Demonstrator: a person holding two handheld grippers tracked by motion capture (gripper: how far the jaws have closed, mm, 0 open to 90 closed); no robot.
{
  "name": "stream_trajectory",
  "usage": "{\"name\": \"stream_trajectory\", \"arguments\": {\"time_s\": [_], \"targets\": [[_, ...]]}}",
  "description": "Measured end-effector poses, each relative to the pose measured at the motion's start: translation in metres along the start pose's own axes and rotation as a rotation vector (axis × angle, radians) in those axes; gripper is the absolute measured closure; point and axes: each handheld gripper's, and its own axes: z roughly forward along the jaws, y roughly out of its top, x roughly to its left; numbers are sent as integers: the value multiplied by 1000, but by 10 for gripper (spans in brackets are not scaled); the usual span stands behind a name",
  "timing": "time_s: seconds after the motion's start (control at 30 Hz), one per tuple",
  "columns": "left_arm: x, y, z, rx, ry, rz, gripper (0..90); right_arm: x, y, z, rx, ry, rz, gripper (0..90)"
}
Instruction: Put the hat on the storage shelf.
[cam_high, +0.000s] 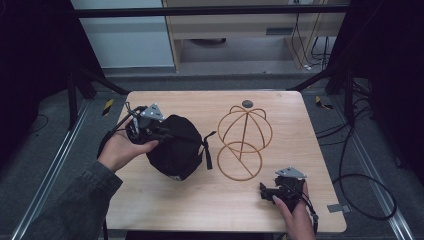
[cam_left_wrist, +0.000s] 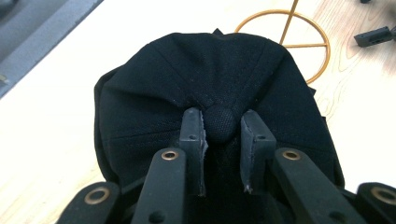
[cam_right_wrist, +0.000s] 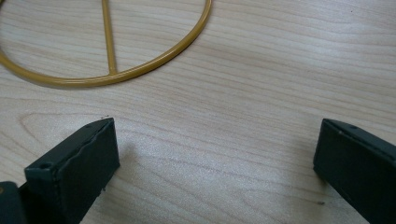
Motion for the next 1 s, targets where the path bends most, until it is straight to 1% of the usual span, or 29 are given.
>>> {"name": "stream_trajectory", "arguments": {"time_s": [0.2, 0.33, 0.37, 0.4, 0.43, 0.47, 0.5, 0.6, 0.63, 0.73, 0.83, 0.87, 0.9, 0.93, 1.0], "targets": [[-2, 6, -19, -24, 14, 12, 733, 0, 0, 0, 0, -3, 2, 3], [-3, 10, -32, -54, 29, 17, 734, 0, 0, 0, 0, -3, 2, 3], [-3, 10, -32, -54, 29, 17, 734, 0, 0, 0, 0, -3, 1, 3], [-4, 11, -38, -63, 31, 18, 734, 0, 0, 0, 0, -3, 1, 3], [-4, 11, -38, -63, 31, 18, 734, 0, 0, 0, 0, -3, 1, 3], [-6, 12, -44, -69, 36, 26, 733, 0, 0, 0, 0, -3, 1, 3], [-6, 12, -44, -69, 36, 26, 734, 0, 0, 0, 0, -3, 1, 3], [-8, 15, -56, -83, 41, 39, 734, 0, 1, 1, -1, -4, 2, 3], [-8, 15, -56, -83, 41, 39, 734, 0, 1, 1, -1, -4, 2, 3], [-10, 18, -67, -89, 53, 53, 735, 0, 1, 1, -1, -4, 2, 3], [-11, 19, -72, -94, 58, 61, 736, 0, 1, 1, -1, -5, 3, 3], [-13, 21, -77, -114, 58, 58, 736, 0, 1, 1, -1, -5, 3, 3], [-13, 21, -77, -114, 58, 58, 736, 0, 1, 1, -1, -3, 3, 3], [-14, 22, -80, -132, 57, 58, 736, 0, 1, 1, -1, -5, 3, 3], [-15, 24, -82, -142, 55, 56, 736, 0, 1, 1, -2, -5, 2, 3]]}}
